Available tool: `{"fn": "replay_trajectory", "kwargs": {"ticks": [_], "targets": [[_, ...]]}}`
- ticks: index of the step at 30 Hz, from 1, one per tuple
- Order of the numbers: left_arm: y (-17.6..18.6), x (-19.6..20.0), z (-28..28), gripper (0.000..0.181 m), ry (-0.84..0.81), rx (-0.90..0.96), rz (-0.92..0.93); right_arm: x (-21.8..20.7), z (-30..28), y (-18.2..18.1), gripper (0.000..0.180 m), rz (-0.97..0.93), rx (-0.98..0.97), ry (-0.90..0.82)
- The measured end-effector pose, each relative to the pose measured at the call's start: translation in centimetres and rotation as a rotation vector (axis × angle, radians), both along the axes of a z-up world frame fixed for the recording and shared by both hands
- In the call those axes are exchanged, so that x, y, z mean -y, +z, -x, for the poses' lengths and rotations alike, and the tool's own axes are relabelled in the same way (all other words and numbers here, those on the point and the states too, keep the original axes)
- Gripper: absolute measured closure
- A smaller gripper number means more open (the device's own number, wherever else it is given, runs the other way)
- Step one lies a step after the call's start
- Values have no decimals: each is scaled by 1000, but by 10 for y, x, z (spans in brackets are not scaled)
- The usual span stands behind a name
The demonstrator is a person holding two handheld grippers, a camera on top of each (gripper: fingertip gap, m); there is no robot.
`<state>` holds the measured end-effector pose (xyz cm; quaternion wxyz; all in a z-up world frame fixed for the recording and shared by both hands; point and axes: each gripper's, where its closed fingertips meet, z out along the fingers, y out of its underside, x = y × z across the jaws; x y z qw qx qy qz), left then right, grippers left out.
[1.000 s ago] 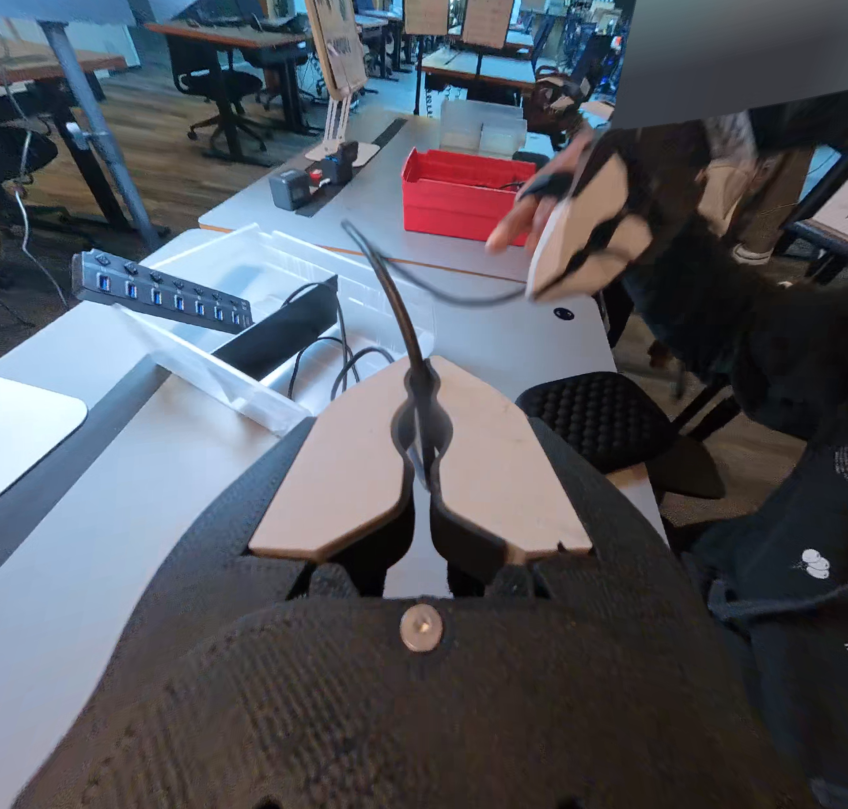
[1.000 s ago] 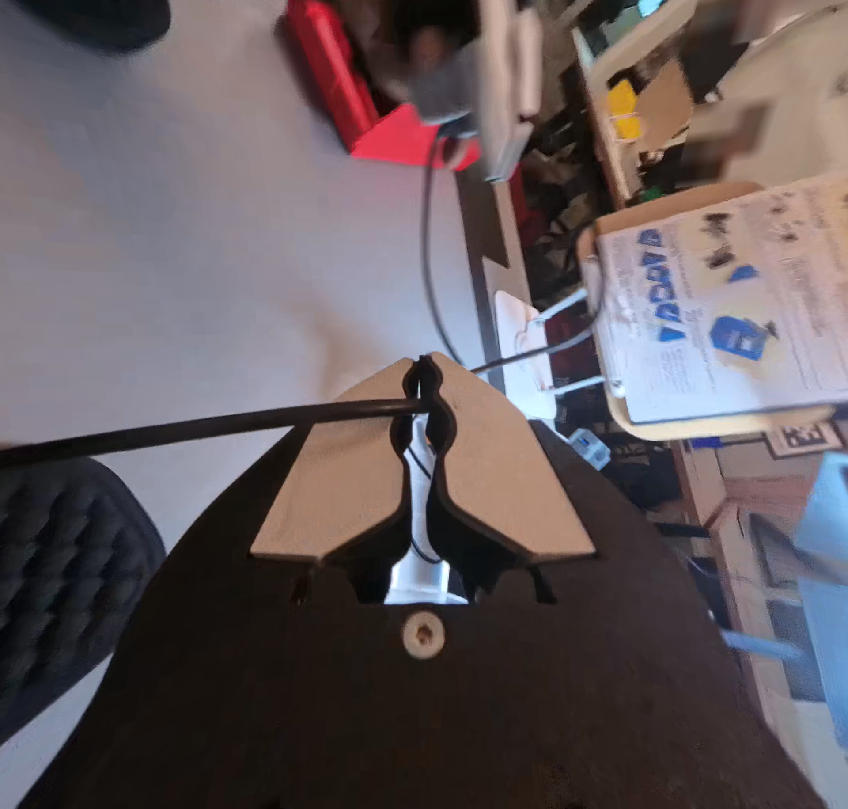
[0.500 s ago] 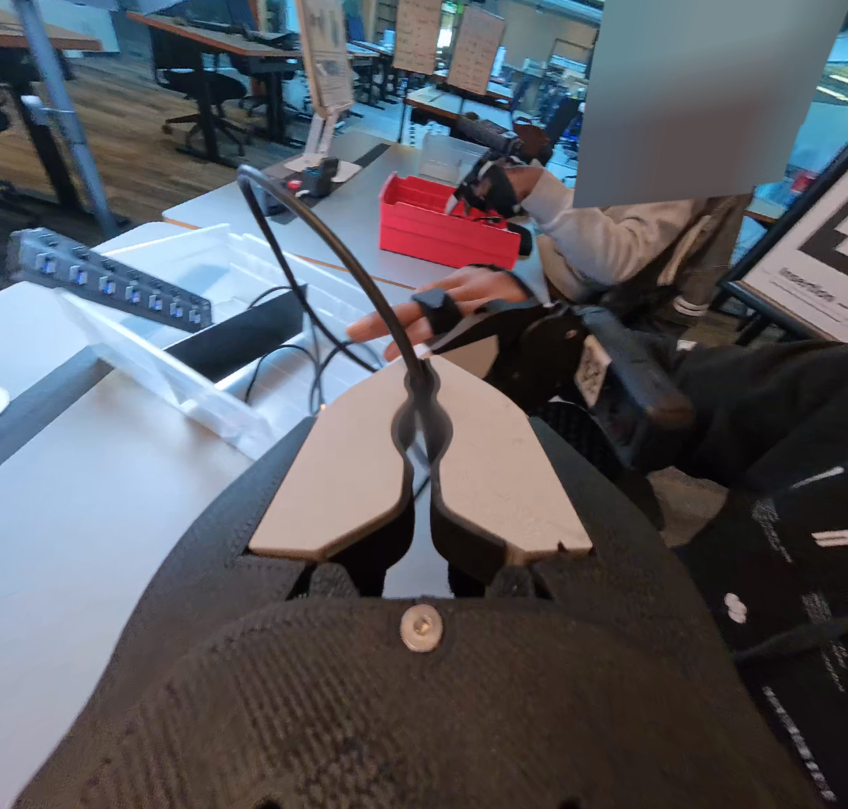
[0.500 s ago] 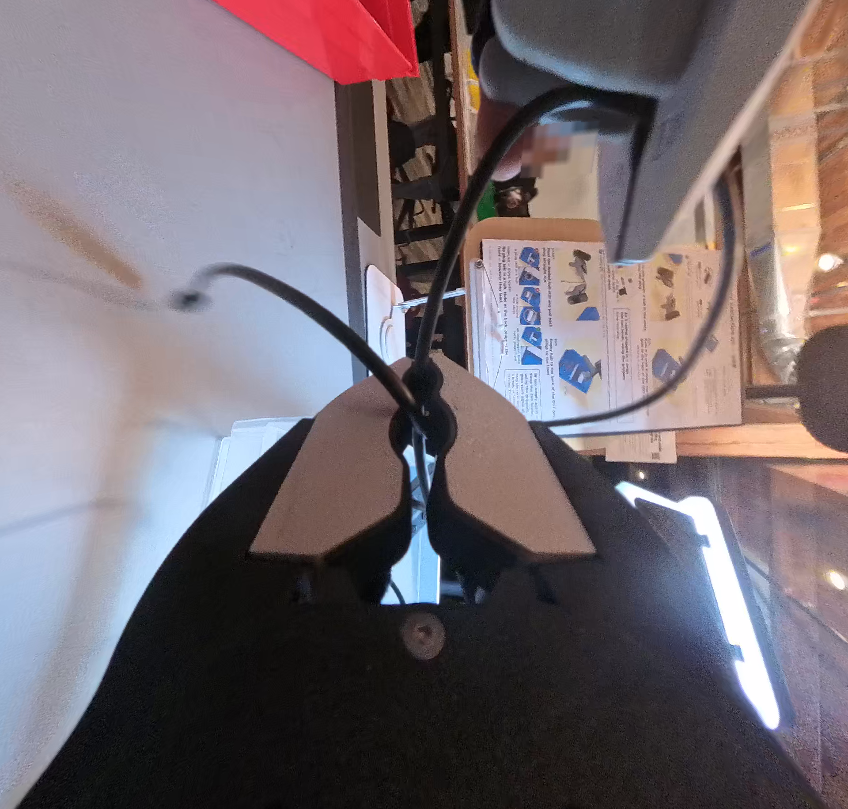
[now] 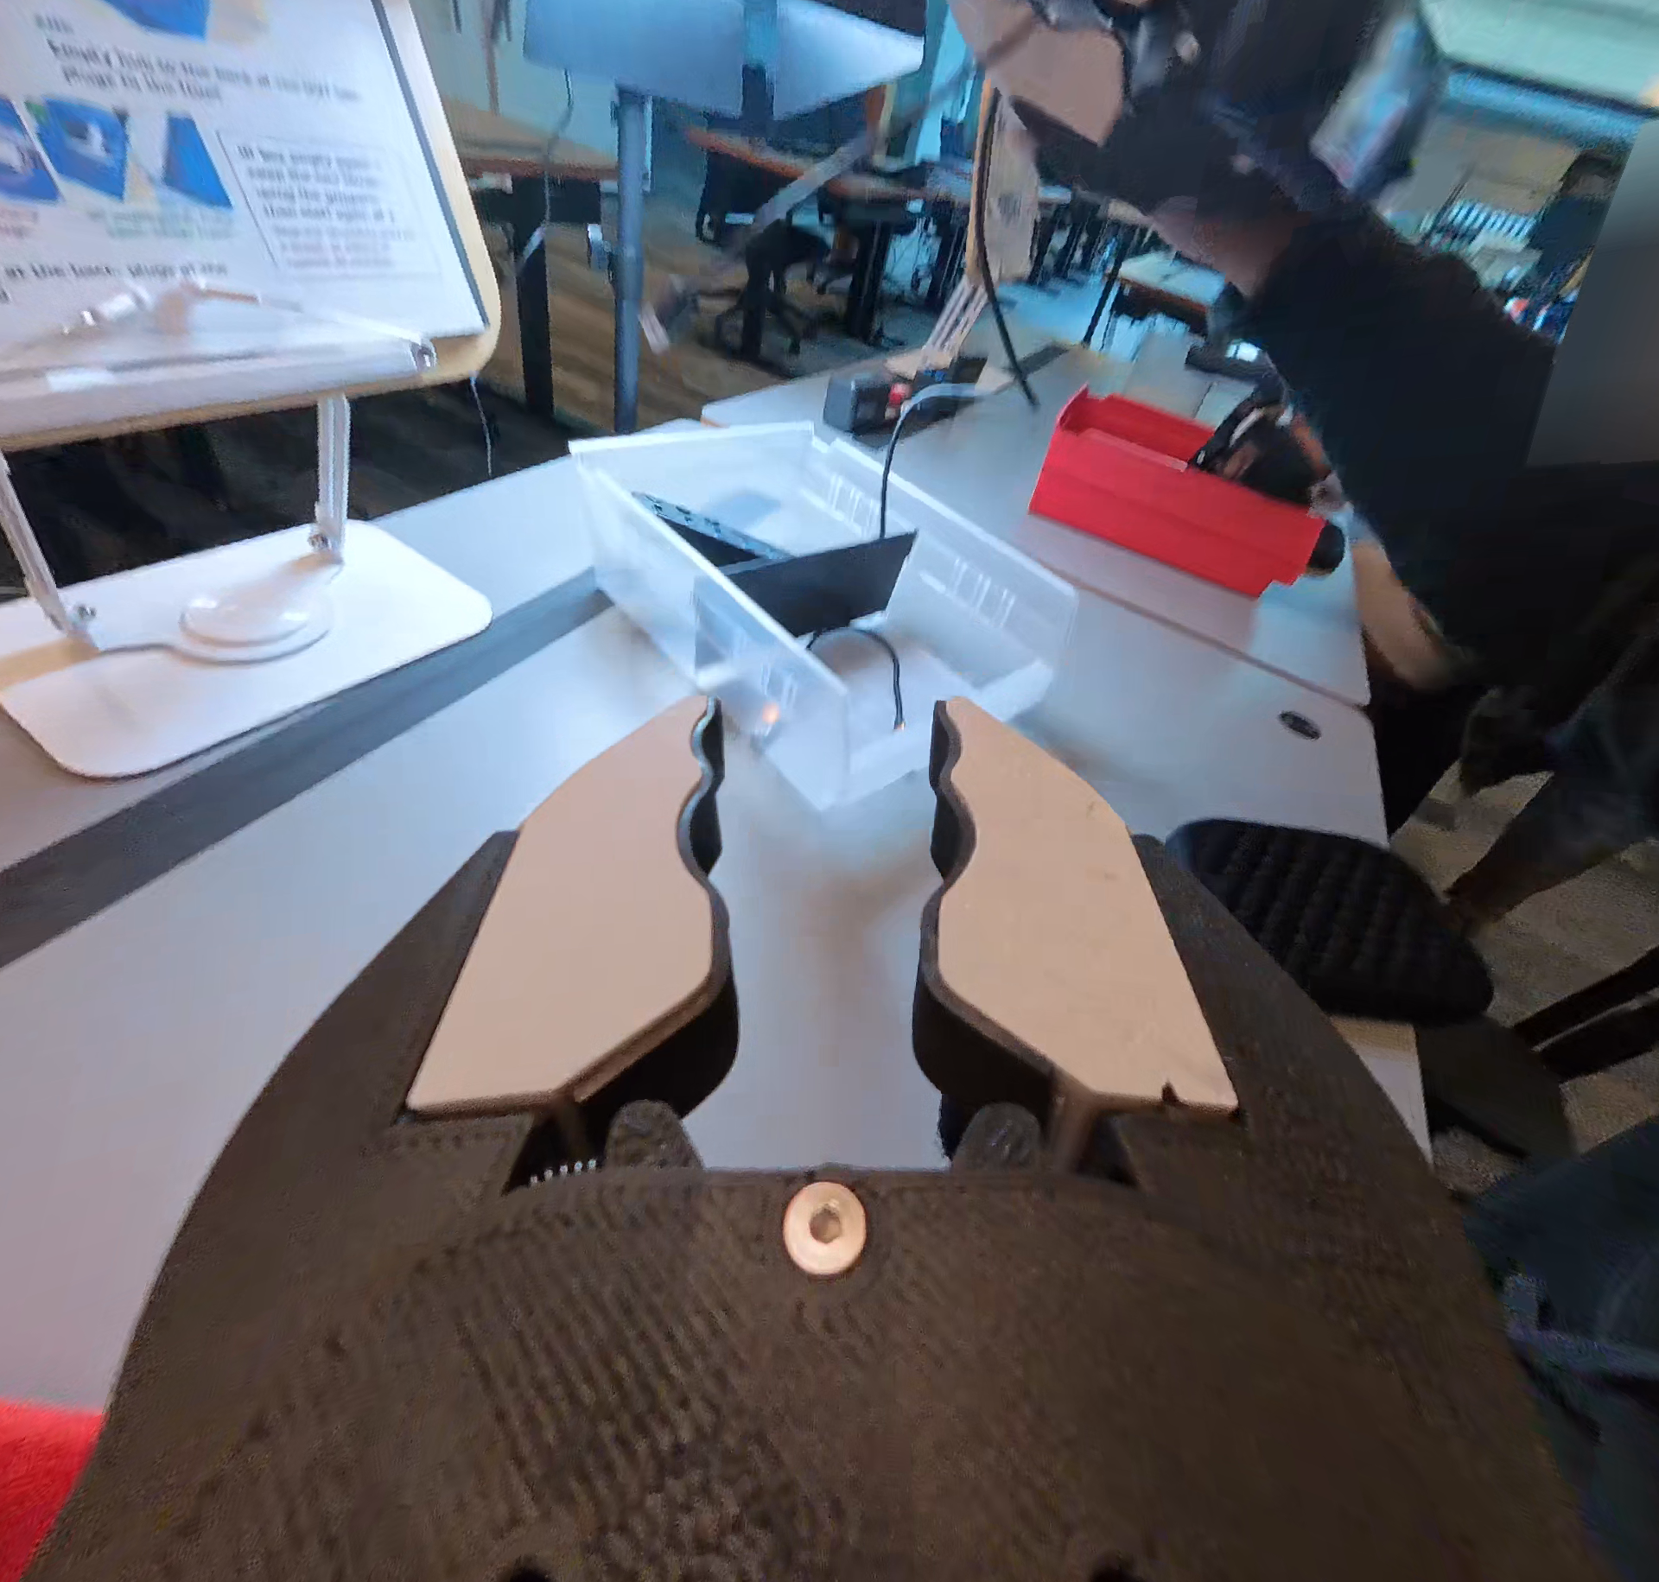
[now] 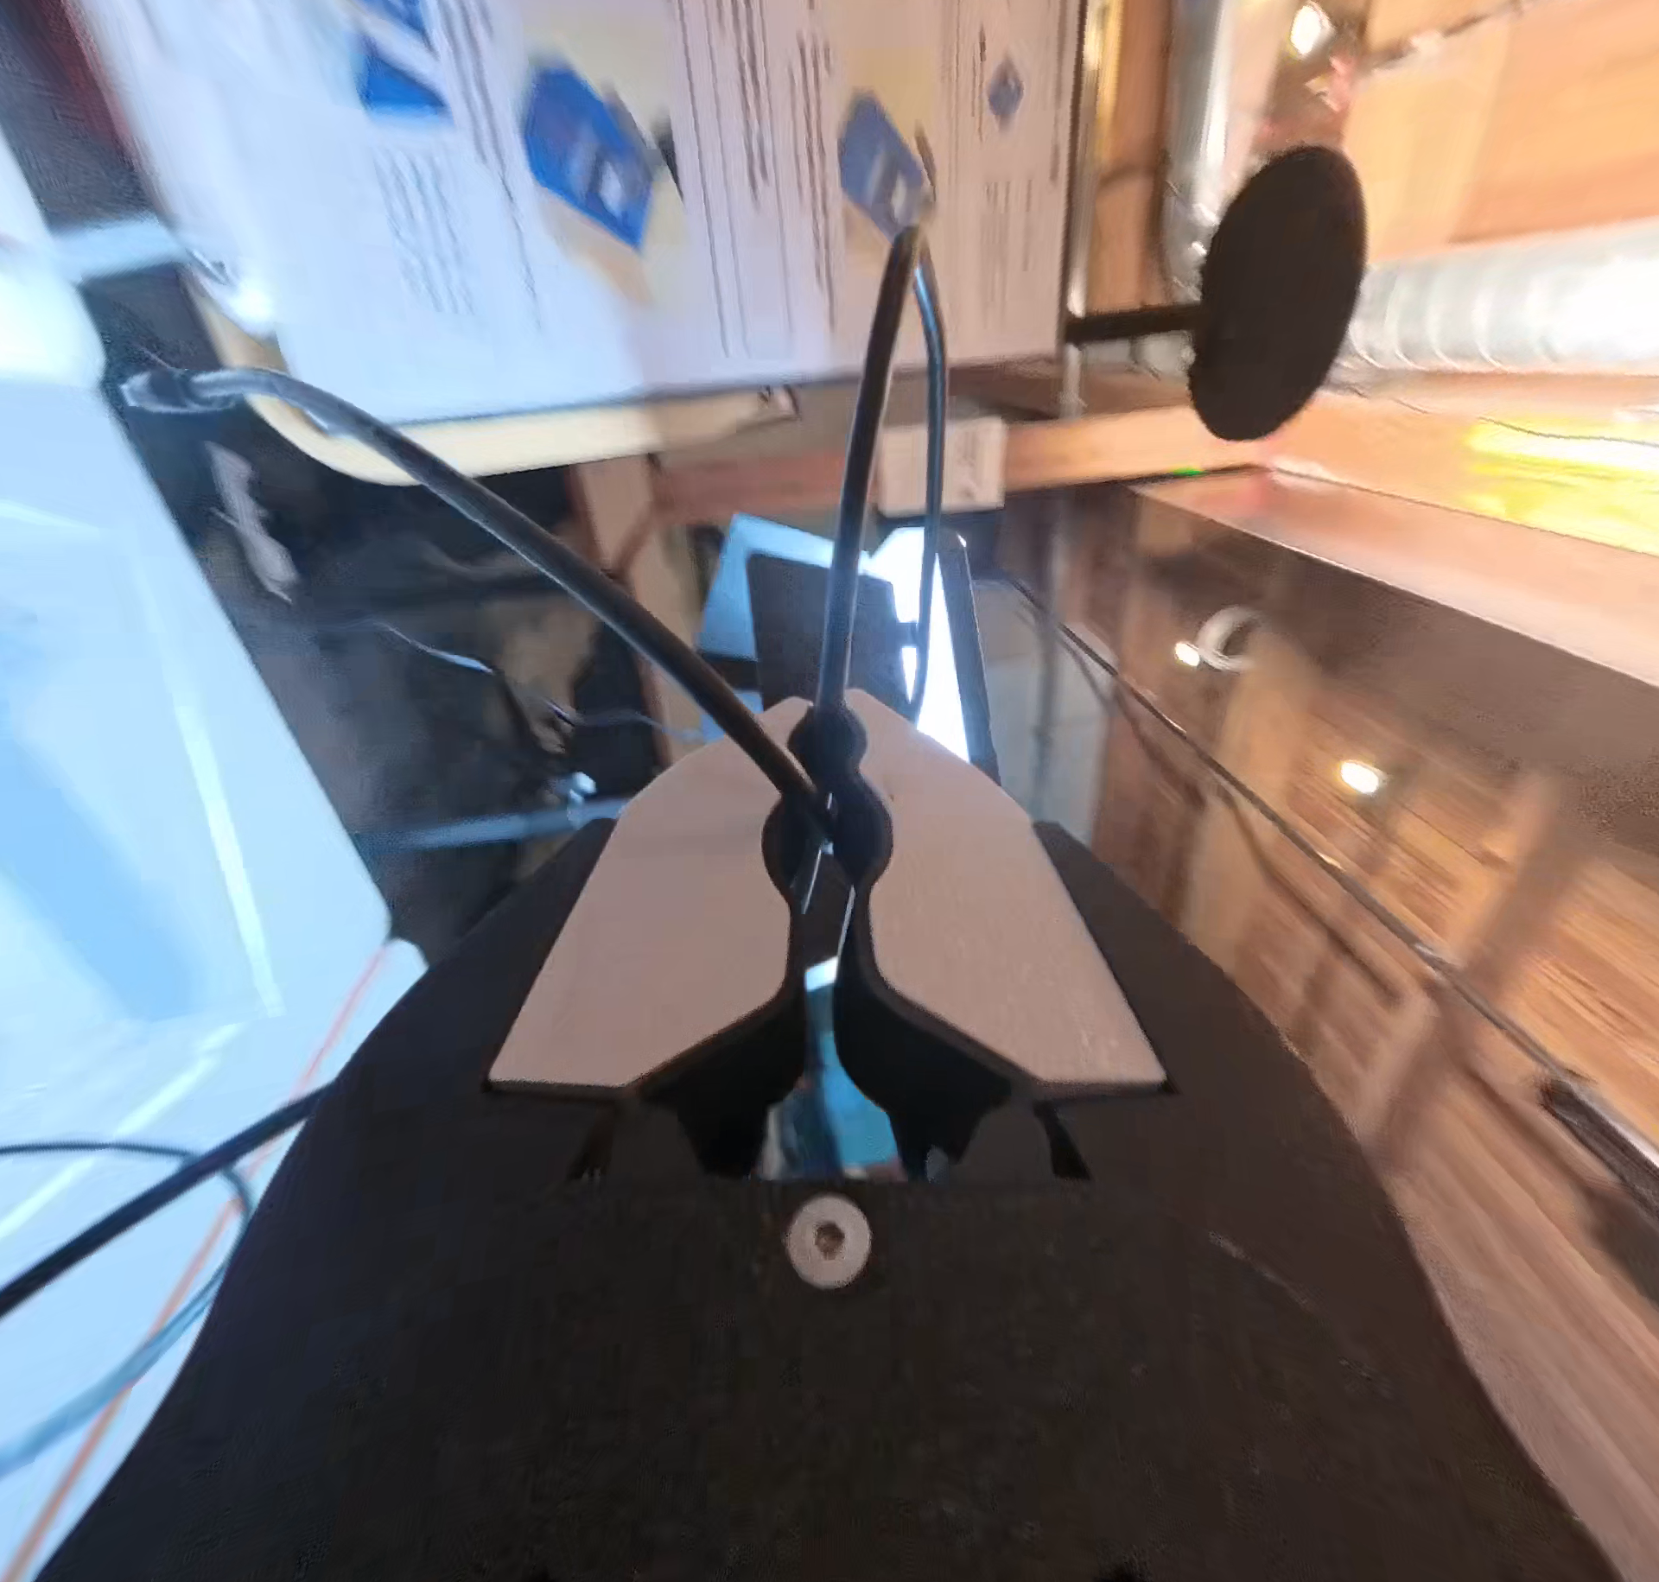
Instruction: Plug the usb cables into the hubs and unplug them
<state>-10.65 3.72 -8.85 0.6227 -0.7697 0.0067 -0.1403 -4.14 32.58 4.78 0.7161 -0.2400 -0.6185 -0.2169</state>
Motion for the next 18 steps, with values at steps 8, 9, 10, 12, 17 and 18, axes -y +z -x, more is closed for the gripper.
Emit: {"fn": "replay_trajectory", "kwargs": {"ticks": [8, 9, 10, 12, 17, 18], "targets": [[-86, 12, -36, 139, -79, -27, 192, -70, 43, -180, 180, 105, 319, -124], [-92, 14, -38, 138, -83, -37, 205, -71, 45, -203, 180, 193, 376, -107], [-96, 14, -38, 139, -83, -45, 213, -71, 45, -224, 180, 296, 426, -94], [-101, 14, -37, 139, -84, -38, 219, -68, 45, -254, 179, 513, 504, -66], [-108, 12, -39, 140, -105, 14, 229, -47, 43, -284, 178, 1006, 632, 25], [-110, 12, -41, 140, -110, 16, 233, -43, 42, -287, 178, 1083, 665, 28]]}}
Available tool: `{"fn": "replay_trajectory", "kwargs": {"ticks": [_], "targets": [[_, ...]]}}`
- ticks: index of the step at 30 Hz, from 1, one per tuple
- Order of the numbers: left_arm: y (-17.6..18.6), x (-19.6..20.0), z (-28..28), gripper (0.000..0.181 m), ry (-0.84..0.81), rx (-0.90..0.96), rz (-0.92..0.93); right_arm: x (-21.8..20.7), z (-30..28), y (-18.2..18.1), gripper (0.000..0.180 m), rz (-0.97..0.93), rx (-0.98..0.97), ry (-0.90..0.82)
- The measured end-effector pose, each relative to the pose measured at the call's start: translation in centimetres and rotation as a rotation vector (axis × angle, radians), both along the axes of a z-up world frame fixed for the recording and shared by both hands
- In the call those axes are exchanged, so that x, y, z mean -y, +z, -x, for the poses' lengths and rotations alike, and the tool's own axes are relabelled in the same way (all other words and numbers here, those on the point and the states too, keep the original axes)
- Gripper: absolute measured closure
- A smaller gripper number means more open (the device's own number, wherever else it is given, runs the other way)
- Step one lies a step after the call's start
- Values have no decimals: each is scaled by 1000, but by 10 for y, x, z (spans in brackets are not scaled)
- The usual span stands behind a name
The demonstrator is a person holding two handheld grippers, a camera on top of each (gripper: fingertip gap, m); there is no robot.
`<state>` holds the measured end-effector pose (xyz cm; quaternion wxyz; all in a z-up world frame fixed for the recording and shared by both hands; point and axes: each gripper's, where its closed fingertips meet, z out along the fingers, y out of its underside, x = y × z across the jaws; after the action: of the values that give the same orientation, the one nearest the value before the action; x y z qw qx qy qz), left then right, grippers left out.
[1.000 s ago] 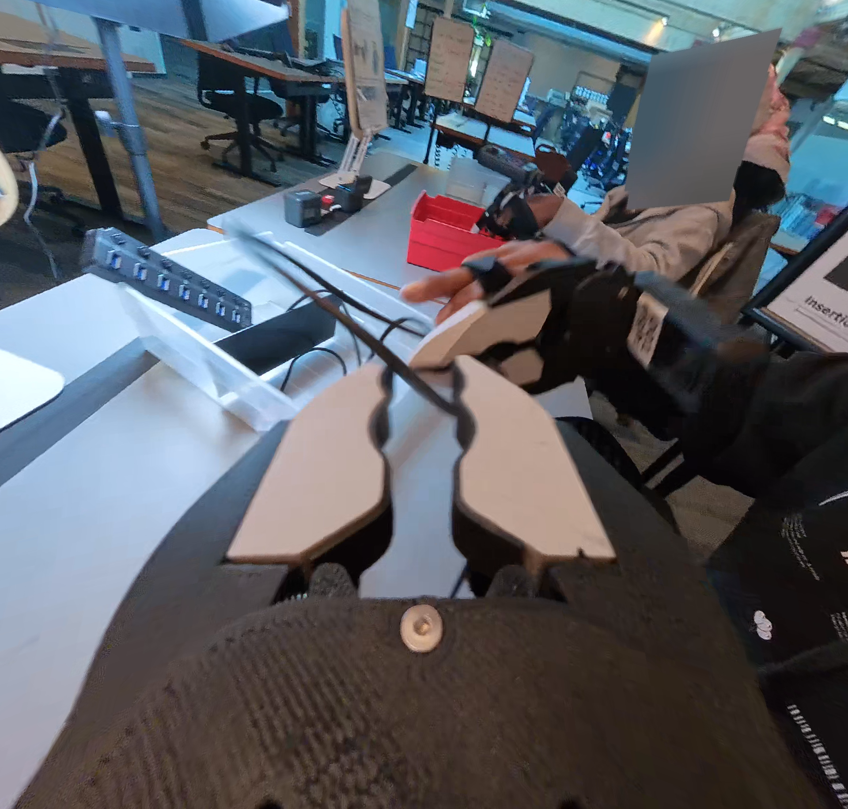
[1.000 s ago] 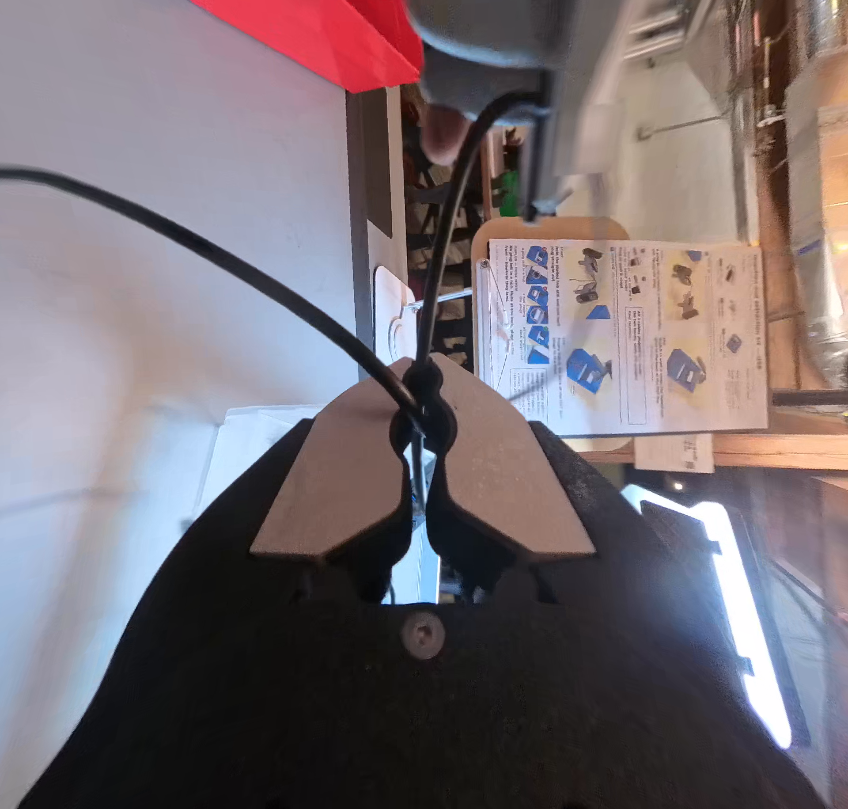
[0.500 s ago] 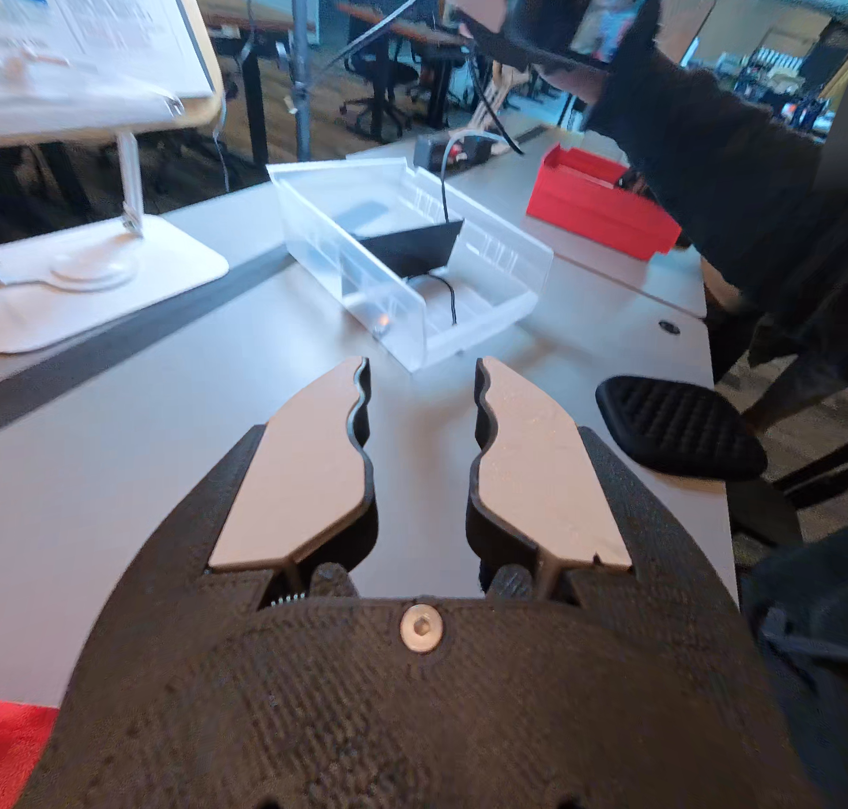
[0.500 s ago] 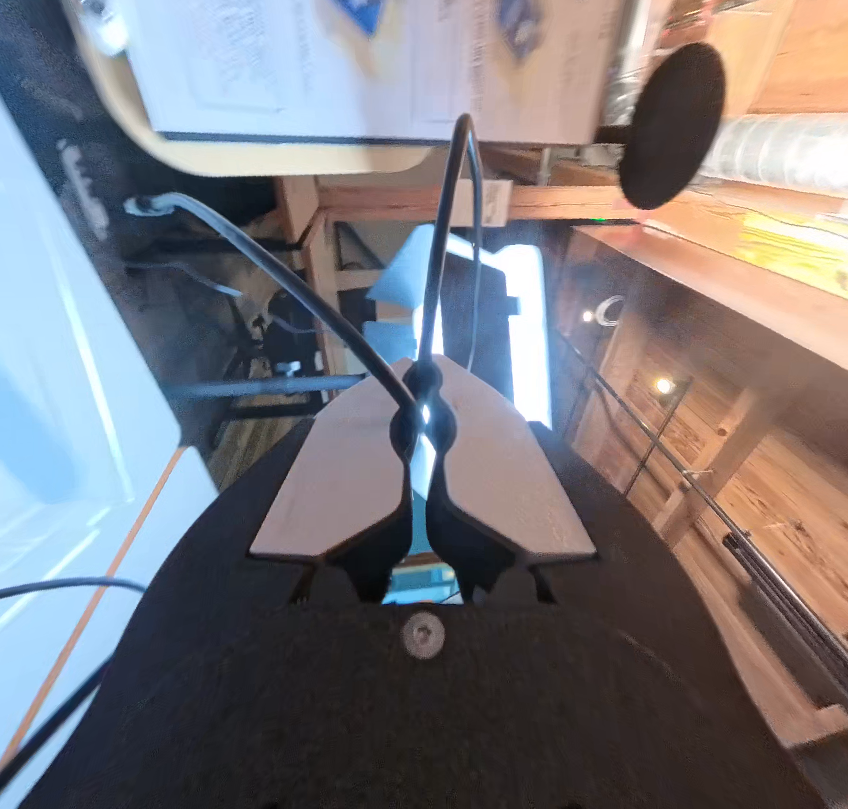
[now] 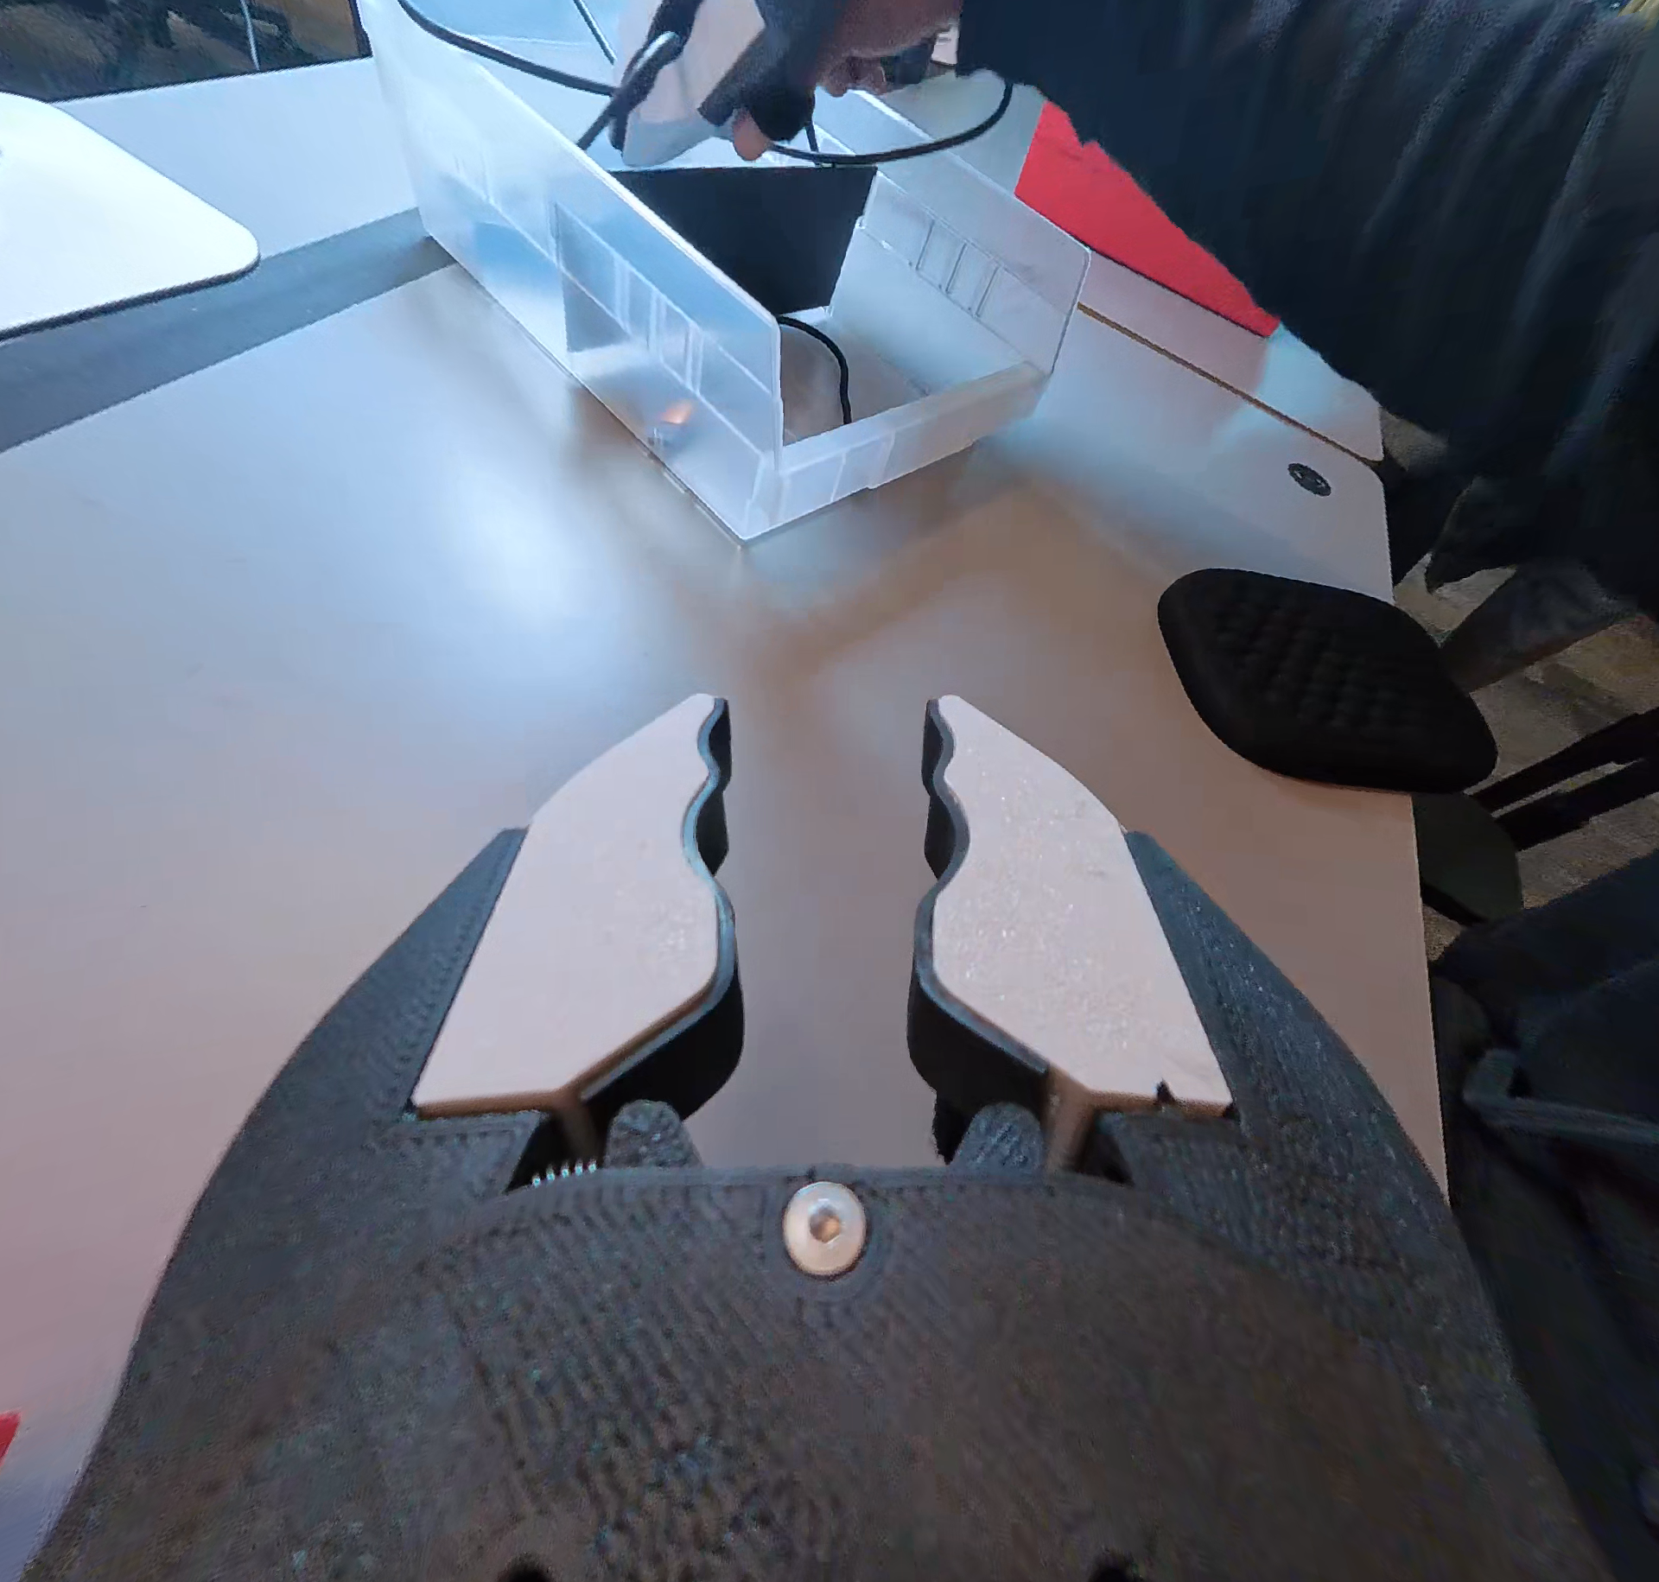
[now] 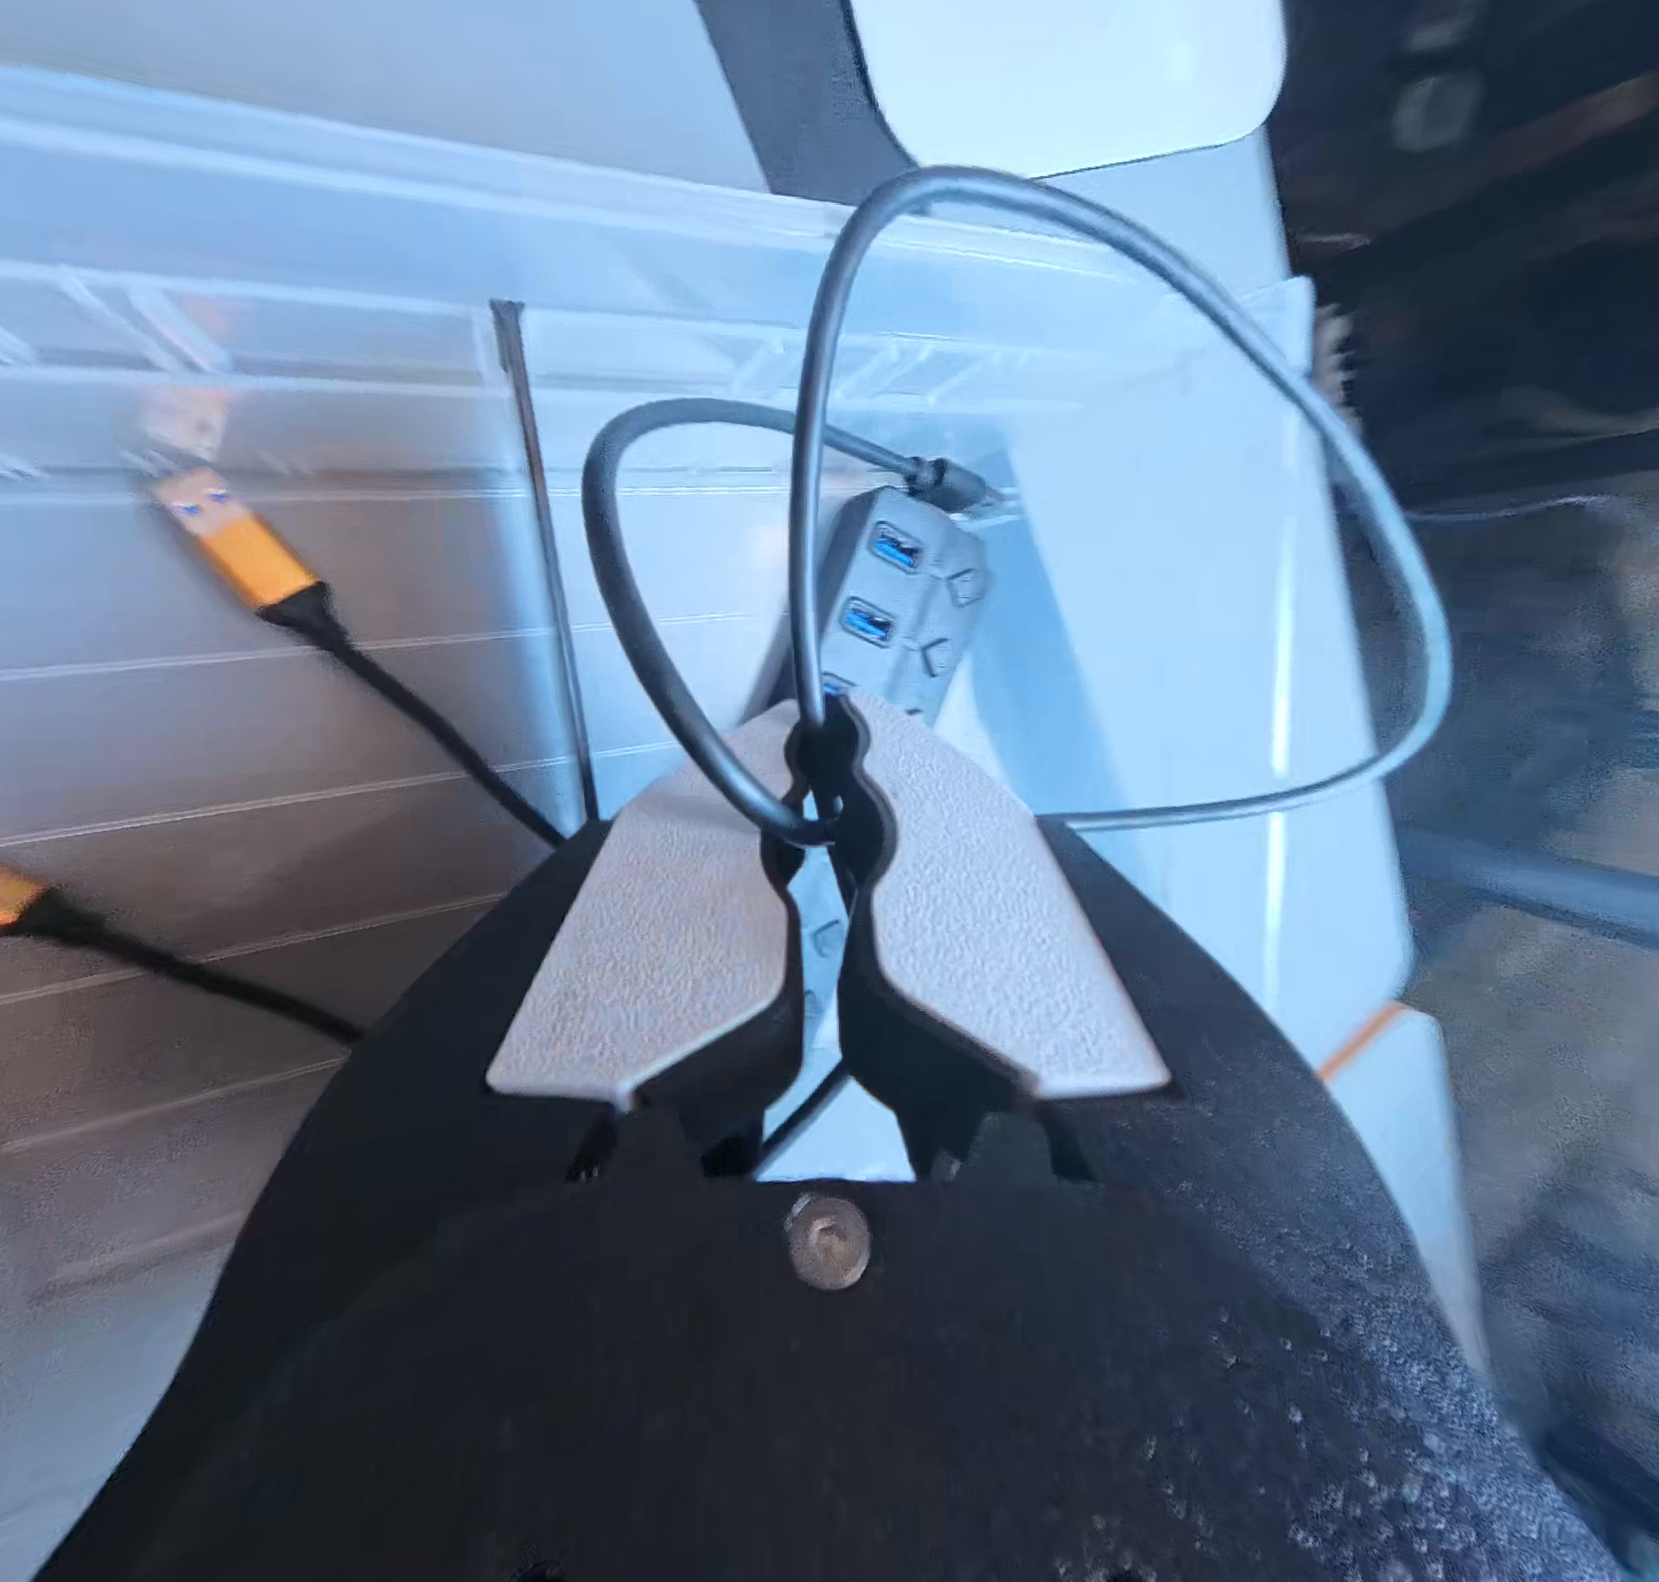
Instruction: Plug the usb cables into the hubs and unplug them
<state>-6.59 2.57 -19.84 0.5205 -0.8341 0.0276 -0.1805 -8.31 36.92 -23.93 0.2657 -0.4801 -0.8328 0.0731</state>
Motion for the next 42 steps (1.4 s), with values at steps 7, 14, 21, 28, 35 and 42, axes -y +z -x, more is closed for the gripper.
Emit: {"fn": "replay_trajectory", "kwargs": {"ticks": [7, 14, 21, 28, 35, 42], "targets": [[-14, 1, -5, 139, -23, 26, 40, -1, 5, 8, 138, 225, 124, -98], [-13, 3, -2, 138, -24, 32, 37, 32, 1, 63, 114, 158, 4, -4], [-3, 8, 8, 136, 6, -8, 11, 79, -18, 164, 123, 169, -555, -1], [55, 41, 82, 134, 259, -160, -129, 165, -97, 187, 126, 410, -1121, -144], [87, 115, 210, 133, 679, -261, -122, 220, -128, 81, 126, 506, -1162, -295], [23, 131, 325, 131, 694, -246, 465, 252, -109, 55, 125, 494, -1041, -188]]}}
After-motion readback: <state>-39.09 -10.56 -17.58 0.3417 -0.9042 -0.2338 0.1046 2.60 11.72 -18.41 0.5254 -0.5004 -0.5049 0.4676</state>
